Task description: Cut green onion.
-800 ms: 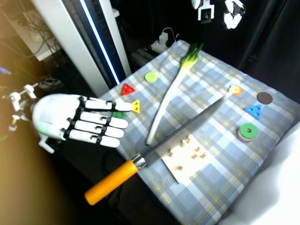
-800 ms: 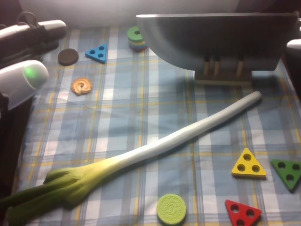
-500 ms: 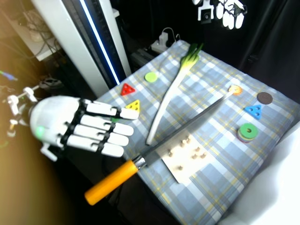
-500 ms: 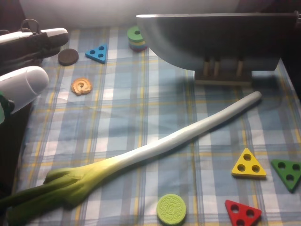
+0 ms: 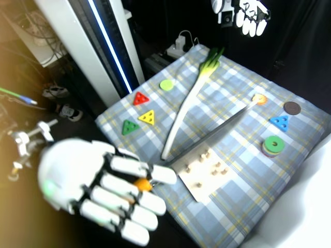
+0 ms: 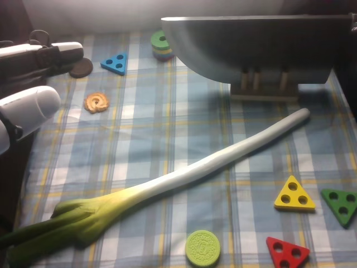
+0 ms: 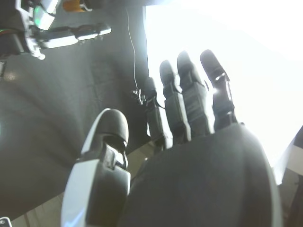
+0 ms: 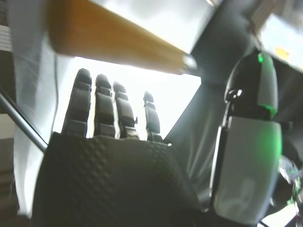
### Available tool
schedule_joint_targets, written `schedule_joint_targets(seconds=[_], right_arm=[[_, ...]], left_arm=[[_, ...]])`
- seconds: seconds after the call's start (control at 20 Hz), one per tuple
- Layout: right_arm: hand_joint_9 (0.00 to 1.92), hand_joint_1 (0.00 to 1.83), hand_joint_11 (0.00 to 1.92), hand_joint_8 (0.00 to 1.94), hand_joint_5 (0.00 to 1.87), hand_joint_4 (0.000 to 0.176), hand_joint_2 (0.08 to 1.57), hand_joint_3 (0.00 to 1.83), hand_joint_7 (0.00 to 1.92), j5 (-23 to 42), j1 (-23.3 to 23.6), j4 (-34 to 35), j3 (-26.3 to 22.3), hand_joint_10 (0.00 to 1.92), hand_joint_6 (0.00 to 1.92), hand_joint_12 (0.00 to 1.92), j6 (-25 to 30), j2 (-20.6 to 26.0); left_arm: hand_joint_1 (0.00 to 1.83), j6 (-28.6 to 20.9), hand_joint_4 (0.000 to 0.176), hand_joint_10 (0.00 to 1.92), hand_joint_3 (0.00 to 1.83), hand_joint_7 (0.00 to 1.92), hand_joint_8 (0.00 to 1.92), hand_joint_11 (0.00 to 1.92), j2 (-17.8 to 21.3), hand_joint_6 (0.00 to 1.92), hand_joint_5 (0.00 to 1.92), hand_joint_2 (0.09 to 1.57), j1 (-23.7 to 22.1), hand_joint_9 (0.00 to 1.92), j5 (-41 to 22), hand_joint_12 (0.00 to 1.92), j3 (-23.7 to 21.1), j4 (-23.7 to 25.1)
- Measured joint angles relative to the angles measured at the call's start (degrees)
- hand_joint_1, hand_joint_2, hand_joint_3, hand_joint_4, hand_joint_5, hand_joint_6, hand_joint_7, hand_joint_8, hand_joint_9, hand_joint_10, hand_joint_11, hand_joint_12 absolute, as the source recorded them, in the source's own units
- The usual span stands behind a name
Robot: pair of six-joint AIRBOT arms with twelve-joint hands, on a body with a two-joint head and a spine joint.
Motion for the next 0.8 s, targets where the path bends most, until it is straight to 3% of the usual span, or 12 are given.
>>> schedule_joint_targets(seconds=[0.05,0.15,0.2,0.25,0.35,0.4,0.5,0.55,0.6,0.65,0.7,0.8], right_arm=[[0.05,0.98,0.05,0.01,0.07,0.123,0.87,0.01,0.08,-1.6,1.2,-0.1,0.7,0.00,0.01,0.02,-0.8,-0.5],[0.31,0.93,0.17,0.02,0.22,0.092,0.89,0.00,0.36,-5.4,3.3,-0.6,2.8,0.02,0.01,0.09,-1.7,-1.6],[0.52,0.88,0.30,0.03,0.39,0.067,0.89,0.00,0.57,-6.4,3.6,-0.5,3.3,0.02,0.02,0.26,-1.8,-1.8],[0.70,0.85,0.39,0.02,0.57,0.006,0.91,0.00,0.71,-7.3,3.6,-0.4,3.9,0.02,0.03,0.50,-1.9,-2.1],[0.87,0.84,0.44,0.01,0.78,0.000,0.95,0.00,0.89,-9.5,3.8,-0.5,4.9,0.02,0.01,0.85,-1.9,-2.8],[1.08,0.85,0.70,0.04,0.93,0.000,0.99,0.00,1.06,-10.6,3.9,-0.3,5.2,0.07,0.02,0.92,-1.9,-3.1],[1.17,0.80,0.72,0.06,1.13,0.000,1.00,0.00,1.21,-11.0,3.9,0.1,5.6,0.11,0.05,1.21,-1.9,-3.1],[1.13,0.81,0.69,0.08,1.17,0.000,1.02,0.00,1.24,-11.0,3.9,0.1,5.7,0.26,0.03,1.31,-1.9,-3.1],[0.98,0.78,0.57,0.08,1.16,0.000,1.01,0.00,1.19,-11.0,3.9,0.2,5.7,0.47,0.01,1.35,-1.9,-3.2],[0.91,0.77,0.53,0.06,1.11,0.000,1.02,0.00,1.14,-11.0,3.9,0.2,5.7,0.49,0.00,1.27,-1.9,-3.3],[0.91,0.77,0.59,0.01,0.94,0.000,1.02,0.00,1.02,-11.0,3.9,0.2,5.6,0.30,0.00,1.12,-1.9,-3.4],[0.82,0.71,0.44,0.00,0.75,0.000,0.99,0.00,0.83,-10.7,4.3,0.2,5.1,0.06,0.00,0.93,-1.9,-3.4]], left_arm=[[0.38,-0.1,0.061,0.01,0.00,0.54,0.01,0.00,-0.2,0.00,0.53,1.39,0.0,0.46,0.1,0.83,0.0,0.0],[0.41,-0.1,0.071,0.00,0.00,0.55,0.00,0.00,-0.3,0.00,0.53,1.38,0.0,0.45,0.8,0.81,0.0,0.4],[0.39,-0.1,0.068,0.00,0.00,0.56,0.00,0.00,-0.3,0.00,0.54,1.38,0.0,0.46,0.8,0.80,0.0,0.1],[0.38,-0.1,0.069,0.00,0.00,0.56,0.00,0.00,-0.3,0.00,0.54,1.38,0.0,0.45,0.9,0.76,0.0,-0.2],[0.31,-0.4,0.068,0.00,0.01,0.54,0.00,0.00,-0.3,0.00,0.54,1.39,0.0,0.43,0.9,0.70,0.3,-0.3],[0.24,-0.5,0.058,0.00,0.01,0.52,0.01,0.00,-0.3,0.00,0.54,1.41,0.0,0.44,0.9,0.71,0.3,-0.1],[0.24,-0.5,0.067,0.00,0.00,0.53,0.00,0.00,-0.3,0.00,0.53,1.41,0.0,0.44,0.9,0.78,0.3,0.3],[0.27,-0.5,0.065,0.01,0.00,0.56,0.01,0.00,-0.3,0.00,0.54,1.40,0.0,0.46,0.9,0.81,0.3,0.1],[0.30,-0.5,0.056,0.00,0.00,0.55,0.00,0.00,-0.4,0.00,0.54,1.40,0.0,0.46,0.9,0.82,0.3,0.0],[0.33,-0.5,0.059,0.00,0.00,0.55,0.00,0.00,-0.6,0.00,0.54,1.40,0.0,0.46,0.9,0.82,0.3,-0.1],[0.32,-0.5,0.076,0.00,0.00,0.55,0.00,0.00,-0.8,0.00,0.54,1.40,0.0,0.46,0.9,0.82,0.3,-0.1],[0.33,-0.5,0.090,0.00,0.00,0.56,0.00,0.00,-1.0,0.00,0.54,1.40,0.0,0.47,1.3,0.85,0.3,0.2]])
